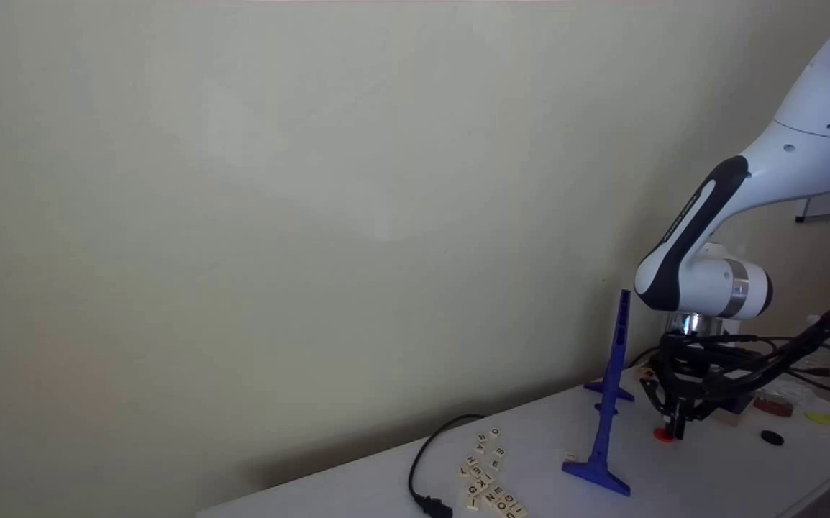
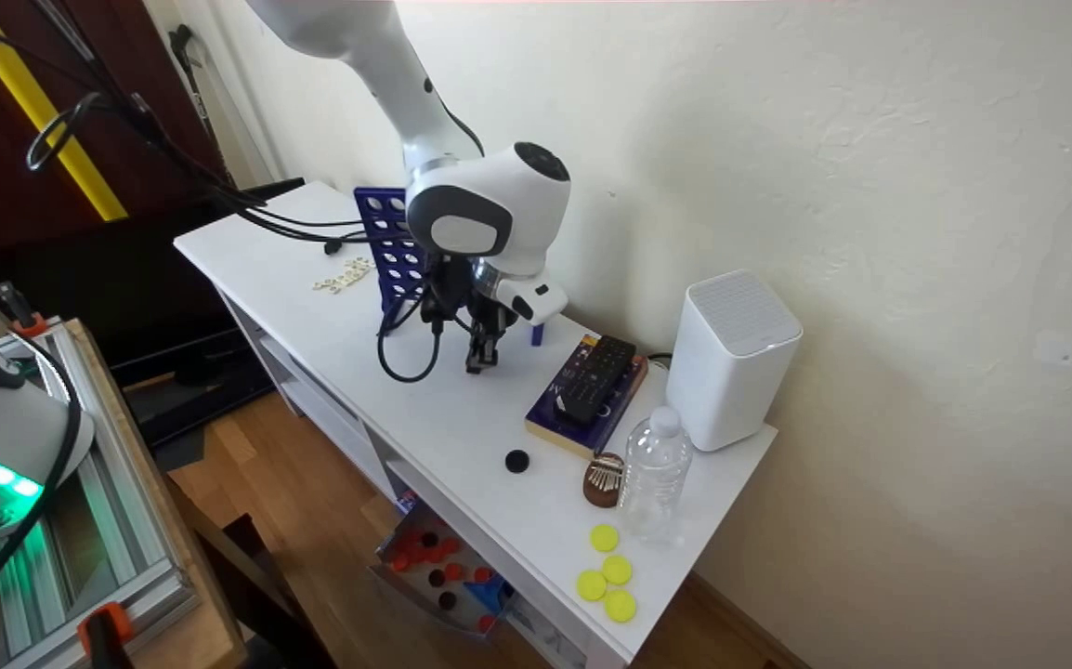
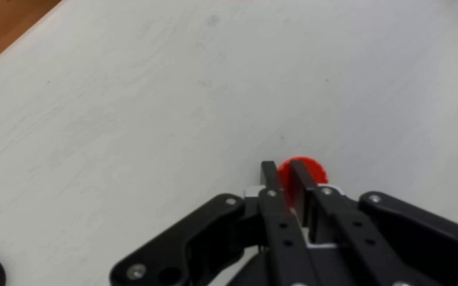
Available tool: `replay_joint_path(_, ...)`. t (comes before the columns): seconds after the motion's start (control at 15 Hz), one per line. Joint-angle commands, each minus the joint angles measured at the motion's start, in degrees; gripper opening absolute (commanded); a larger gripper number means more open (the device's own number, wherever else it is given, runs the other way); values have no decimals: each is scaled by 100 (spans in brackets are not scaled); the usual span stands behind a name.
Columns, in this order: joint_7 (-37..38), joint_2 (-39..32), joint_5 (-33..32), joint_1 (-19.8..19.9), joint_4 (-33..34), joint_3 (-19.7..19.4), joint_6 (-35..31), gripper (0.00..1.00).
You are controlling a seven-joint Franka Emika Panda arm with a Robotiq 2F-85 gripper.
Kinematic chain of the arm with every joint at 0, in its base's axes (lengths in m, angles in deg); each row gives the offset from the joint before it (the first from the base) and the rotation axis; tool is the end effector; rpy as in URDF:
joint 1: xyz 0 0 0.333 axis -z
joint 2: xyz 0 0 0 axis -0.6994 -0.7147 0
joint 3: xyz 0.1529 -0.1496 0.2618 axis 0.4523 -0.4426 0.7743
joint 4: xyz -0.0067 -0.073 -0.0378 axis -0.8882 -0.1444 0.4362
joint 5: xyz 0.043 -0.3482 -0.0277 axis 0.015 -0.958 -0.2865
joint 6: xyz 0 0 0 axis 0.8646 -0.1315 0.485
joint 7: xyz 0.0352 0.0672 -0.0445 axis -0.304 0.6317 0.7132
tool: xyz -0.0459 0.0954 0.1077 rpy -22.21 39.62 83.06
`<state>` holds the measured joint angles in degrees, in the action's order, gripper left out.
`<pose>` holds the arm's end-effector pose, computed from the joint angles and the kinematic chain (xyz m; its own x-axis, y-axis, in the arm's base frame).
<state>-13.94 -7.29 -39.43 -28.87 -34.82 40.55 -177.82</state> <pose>0.5148 -0.1674 0.0453 0.7438 -0.5966 -0.3013 -0.6362 -0.7701 -0.0457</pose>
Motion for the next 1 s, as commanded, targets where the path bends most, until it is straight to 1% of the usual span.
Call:
replay_joint_path(0.0,107,-192,-142,-113,120,-210,67,14)
replay_joint_path(0.07,111,-199,-163,-121,114,-248,78,15)
replay_joint_path(0.13,117,-204,-186,-130,106,-292,99,14)
replay_joint_path(0.27,127,-212,-219,-147,92,-372,142,9)
replay_joint_path(0.33,130,-217,-280,-179,86,-432,200,2)
replay_joint_path(0.4,185,-243,-344,-227,80,-510,229,6)
replay_joint_path(0.47,143,-251,-366,-207,80,-519,285,5)
replay_joint_path(0.6,107,-223,-357,-179,48,-545,320,6)
replay_joint_path(0.67,59,-151,-313,-147,-20,-522,277,21)
replay_joint_path(0.73,8,-77,-274,-116,-86,-496,220,31)
replay_joint_path(0.8,-56,25,-217,-75,-178,-454,149,31)
replay_joint_path(0.93,-173,185,-162,-9,-324,-403,47,43)
